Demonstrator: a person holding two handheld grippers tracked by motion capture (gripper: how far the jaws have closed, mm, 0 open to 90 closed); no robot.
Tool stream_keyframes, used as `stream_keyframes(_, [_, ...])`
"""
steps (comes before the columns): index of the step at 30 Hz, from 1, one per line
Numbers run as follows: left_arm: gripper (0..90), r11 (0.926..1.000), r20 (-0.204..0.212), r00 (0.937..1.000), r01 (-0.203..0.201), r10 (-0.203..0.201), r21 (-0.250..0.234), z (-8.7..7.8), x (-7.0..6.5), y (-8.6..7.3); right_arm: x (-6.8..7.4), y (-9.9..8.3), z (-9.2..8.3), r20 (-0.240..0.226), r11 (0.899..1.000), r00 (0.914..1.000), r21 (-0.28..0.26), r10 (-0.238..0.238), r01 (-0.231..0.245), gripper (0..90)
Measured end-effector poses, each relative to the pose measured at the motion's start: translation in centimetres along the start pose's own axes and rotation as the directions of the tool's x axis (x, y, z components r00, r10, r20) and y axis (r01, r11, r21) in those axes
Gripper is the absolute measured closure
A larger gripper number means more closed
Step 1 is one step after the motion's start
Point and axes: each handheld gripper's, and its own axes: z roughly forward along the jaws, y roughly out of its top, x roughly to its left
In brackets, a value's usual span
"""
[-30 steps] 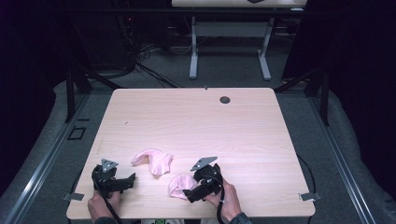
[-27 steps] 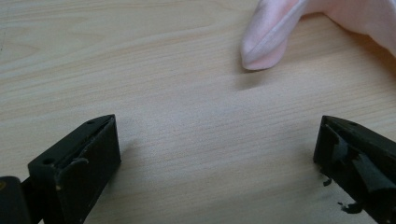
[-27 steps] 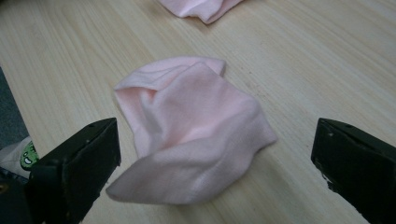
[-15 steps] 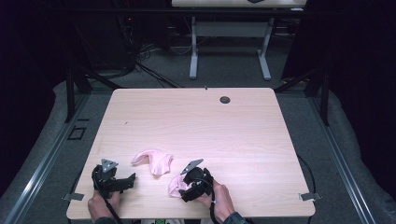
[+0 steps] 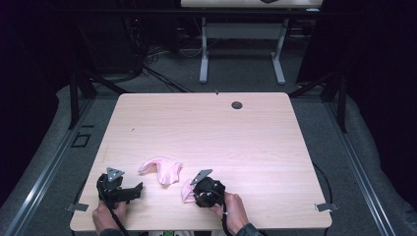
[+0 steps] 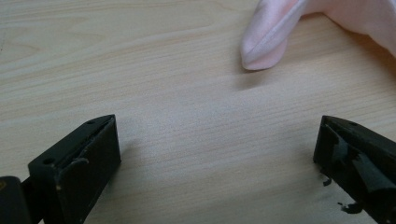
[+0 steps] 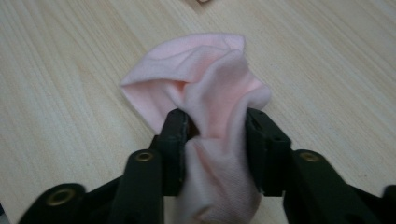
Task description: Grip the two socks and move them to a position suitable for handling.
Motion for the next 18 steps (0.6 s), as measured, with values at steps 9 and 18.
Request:
stream_keyframes(9, [0.3,1.0,0.001,1.0,-0.002,0.002,0.001,0.0,0.0,0.0,-1.0,-0.8,-1.4,-0.001,0.999,0.9996,-0.039,0.03,-0.03,69.5])
stream_keyframes(18, [0.3,1.0,0.001,1.0,-0.002,0.002,0.001,0.0,0.0,0.0,-2.4,-2.2,-3.8,0.013,0.993,0.9962,-0.083,0.087,-0.085,71.2])
